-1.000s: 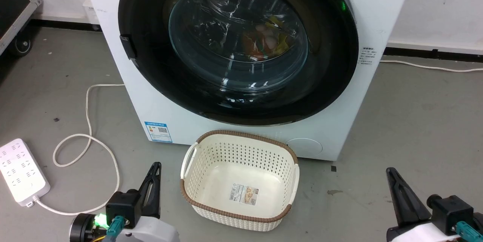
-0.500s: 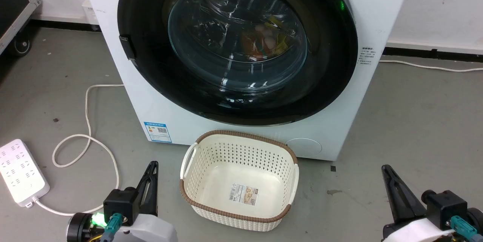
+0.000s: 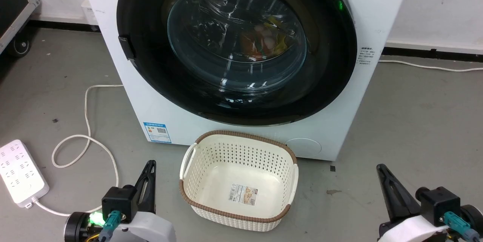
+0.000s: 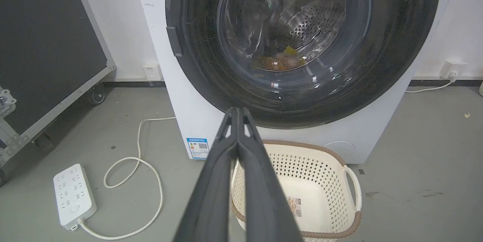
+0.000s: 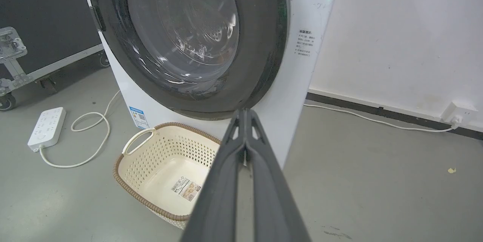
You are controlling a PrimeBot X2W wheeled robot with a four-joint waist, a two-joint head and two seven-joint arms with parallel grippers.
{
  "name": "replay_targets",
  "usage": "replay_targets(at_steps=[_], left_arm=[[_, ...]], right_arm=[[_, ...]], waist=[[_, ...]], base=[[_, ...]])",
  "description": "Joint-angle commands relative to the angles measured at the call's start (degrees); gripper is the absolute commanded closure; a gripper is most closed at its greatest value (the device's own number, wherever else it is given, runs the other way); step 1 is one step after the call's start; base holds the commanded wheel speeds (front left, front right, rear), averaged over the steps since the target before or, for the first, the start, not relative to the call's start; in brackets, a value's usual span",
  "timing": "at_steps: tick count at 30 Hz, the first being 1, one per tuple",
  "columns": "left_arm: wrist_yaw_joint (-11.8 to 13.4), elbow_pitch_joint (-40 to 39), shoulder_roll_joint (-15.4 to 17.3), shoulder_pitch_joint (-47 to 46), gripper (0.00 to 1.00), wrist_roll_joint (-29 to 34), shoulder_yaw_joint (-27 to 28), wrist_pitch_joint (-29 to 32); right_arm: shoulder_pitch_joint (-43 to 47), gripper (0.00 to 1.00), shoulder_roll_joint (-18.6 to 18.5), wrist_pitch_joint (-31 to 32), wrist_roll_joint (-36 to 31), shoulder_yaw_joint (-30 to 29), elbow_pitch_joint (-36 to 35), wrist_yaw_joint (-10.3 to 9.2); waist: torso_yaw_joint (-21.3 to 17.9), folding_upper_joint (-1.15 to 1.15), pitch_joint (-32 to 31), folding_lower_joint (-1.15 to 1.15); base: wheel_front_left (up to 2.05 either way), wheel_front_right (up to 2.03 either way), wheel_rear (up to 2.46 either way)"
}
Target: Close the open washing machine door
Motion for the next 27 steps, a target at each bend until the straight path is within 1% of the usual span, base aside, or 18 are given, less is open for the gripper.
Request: replay_targets(at_steps=[1, 27], left_arm=[[0.1, -0.36, -0.3, -0.34, 1.0, 0.42, 0.38, 0.38], [0.13, -1.86, -1.08, -0.44, 1.0, 1.52, 2.0, 3.43]], right_arm=[[-1.04, 1.0, 0.36, 0.37, -0.21, 0.22, -0.29, -0.03], [-2.45, 1.0, 0.55, 3.44, -0.94, 1.71, -0.47, -0.04]], waist=[[-0.01, 0.0, 0.0, 0.0], [-0.23, 0.0, -0.06, 0.0]], base=[[0.0, 0.0, 0.0], [0.0, 0.0, 0.0]])
